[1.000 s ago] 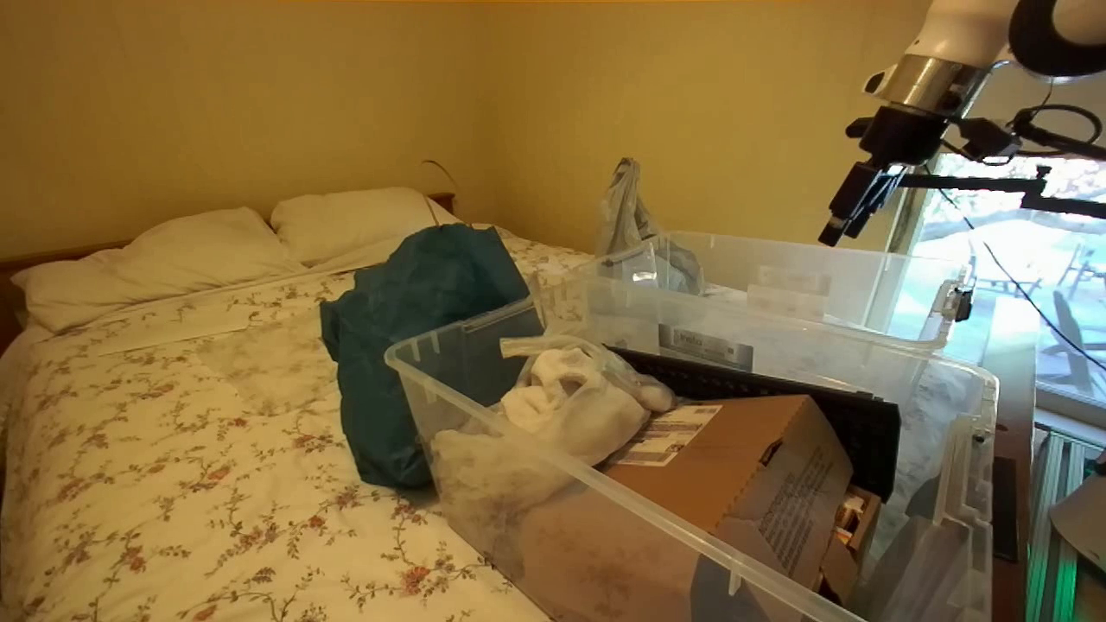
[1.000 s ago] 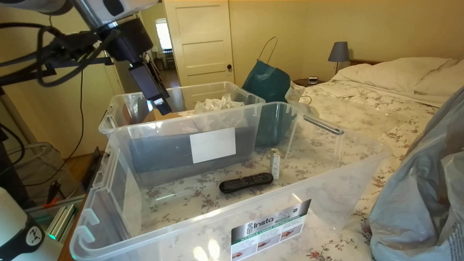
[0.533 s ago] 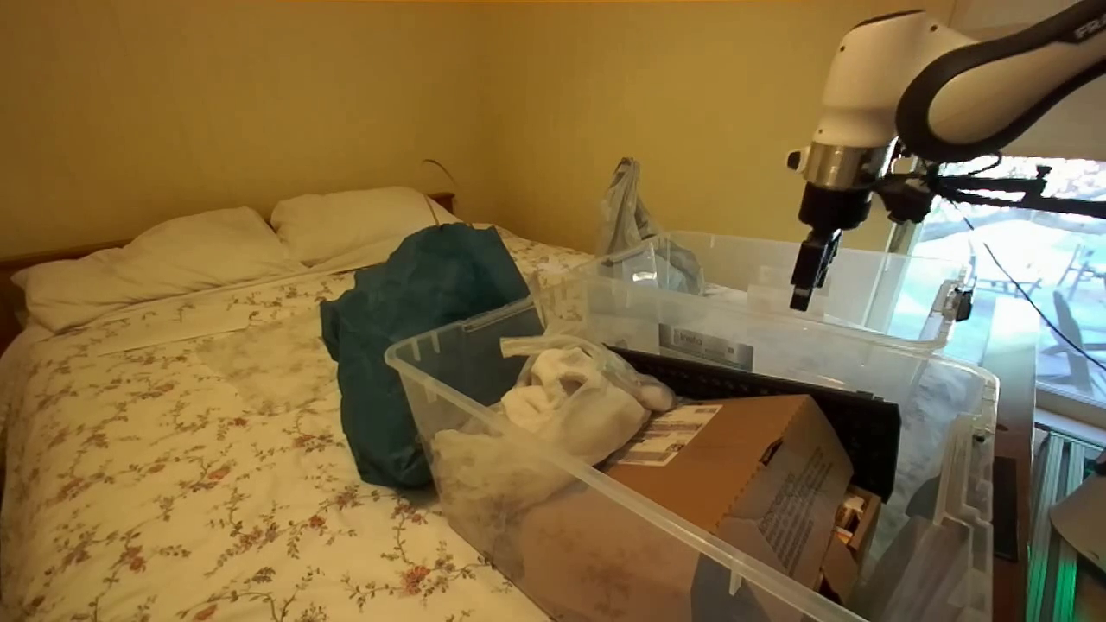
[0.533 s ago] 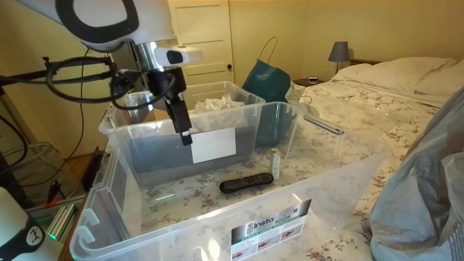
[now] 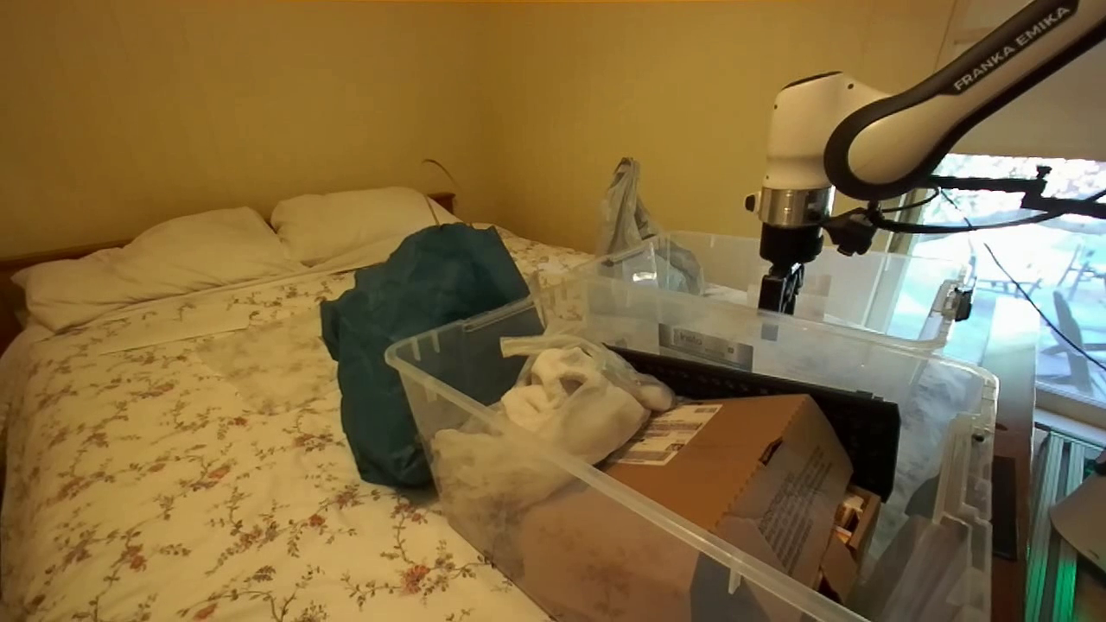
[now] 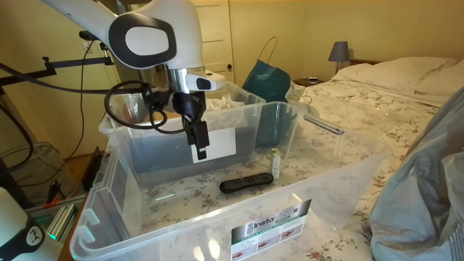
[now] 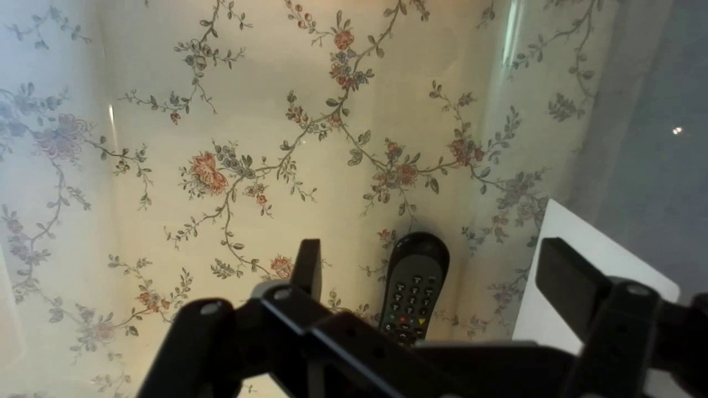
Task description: Move the remote to the storage on the left
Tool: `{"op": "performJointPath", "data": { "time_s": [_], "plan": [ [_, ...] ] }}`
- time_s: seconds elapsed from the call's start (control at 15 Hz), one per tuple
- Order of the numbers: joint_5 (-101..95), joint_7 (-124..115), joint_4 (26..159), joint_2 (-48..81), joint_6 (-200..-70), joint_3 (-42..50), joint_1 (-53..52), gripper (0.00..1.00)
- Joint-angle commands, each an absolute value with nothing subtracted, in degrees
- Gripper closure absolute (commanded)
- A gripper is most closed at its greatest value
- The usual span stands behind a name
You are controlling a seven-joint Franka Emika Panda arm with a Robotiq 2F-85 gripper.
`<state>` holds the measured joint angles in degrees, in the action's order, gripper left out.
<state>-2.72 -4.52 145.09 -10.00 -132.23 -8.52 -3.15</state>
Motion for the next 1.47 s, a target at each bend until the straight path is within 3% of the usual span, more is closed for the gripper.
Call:
{"op": "performJointPath", "data": {
  "time_s": [0.0,0.8,1.4],
  "plan": [
    [0.70,-5.26,142.89,-7.48,-131.83,-6.65,-3.62,0.00],
    [12.69,9.28,121.11,19.07,-123.83,-3.96,-1.09,0.00],
    [11.91,11.48,121.04,20.73,-122.71,-5.34,-0.78,0.00]
  ]
}}
